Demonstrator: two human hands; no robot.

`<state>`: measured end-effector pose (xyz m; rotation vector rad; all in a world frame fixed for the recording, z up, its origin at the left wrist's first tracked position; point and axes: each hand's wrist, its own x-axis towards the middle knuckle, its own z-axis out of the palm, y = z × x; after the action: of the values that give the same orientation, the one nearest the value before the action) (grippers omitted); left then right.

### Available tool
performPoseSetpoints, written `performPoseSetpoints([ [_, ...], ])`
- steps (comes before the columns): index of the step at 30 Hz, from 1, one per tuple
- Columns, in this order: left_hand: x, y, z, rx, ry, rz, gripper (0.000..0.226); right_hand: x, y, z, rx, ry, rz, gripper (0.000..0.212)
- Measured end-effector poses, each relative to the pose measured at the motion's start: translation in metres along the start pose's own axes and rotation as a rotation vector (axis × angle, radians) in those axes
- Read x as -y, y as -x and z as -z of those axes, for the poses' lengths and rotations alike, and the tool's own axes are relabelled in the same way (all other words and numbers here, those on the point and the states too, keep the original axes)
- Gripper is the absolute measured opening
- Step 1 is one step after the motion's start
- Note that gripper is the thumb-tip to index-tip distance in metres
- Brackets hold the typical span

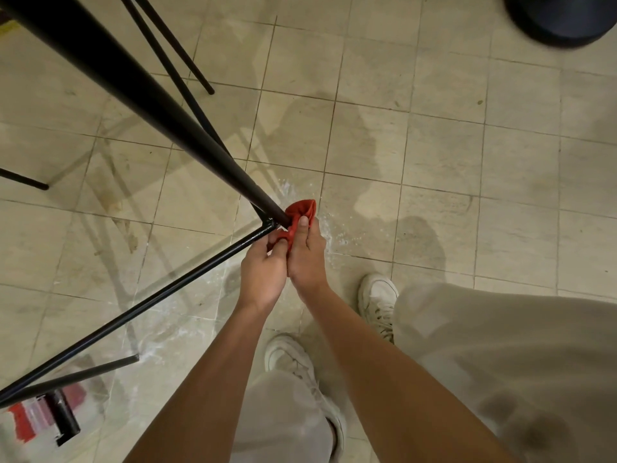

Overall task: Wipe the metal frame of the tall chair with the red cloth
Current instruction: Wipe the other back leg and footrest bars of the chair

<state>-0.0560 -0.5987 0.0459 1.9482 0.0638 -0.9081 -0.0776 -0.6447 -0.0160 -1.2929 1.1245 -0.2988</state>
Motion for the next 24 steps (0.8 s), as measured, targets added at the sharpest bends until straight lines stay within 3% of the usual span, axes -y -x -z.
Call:
performPoseSetpoints([
  [5, 0.004, -0.009, -0.003, 0.042, 0.053, 0.081, 0.023, -0.015, -0.02, 0.018, 0.054, 0.137, -0.1, 0.035],
  [8, 0.004, -0.011, 0.002, 0.022, 0.056, 0.109, 0.032, -0.01, -0.016, 0.019, 0.055, 0.083, -0.105, 0.031],
  [11, 0.005, -0.013, 0.005, -0.014, 0.129, 0.15, 0.021, -0.007, -0.005, 0.02, 0.063, -0.032, -0.094, 0.032],
  [15, 0.011, -0.02, 0.008, -0.075, 0.149, 0.167, 0.023, -0.013, 0.003, 0.017, 0.11, -0.064, -0.054, 0.02],
  [19, 0.013, -0.027, 0.004, -0.104, 0.14, 0.214, 0.024, -0.021, -0.006, 0.015, 0.078, -0.069, -0.116, 0.026],
  [22, 0.013, -0.033, -0.004, -0.11, 0.178, 0.258, 0.007, -0.032, -0.018, 0.013, 0.042, -0.053, -0.206, 0.03],
  [24, 0.015, -0.036, -0.008, -0.112, 0.19, 0.265, 0.011, -0.041, -0.026, 0.012, 0.025, 0.001, -0.24, 0.033],
])
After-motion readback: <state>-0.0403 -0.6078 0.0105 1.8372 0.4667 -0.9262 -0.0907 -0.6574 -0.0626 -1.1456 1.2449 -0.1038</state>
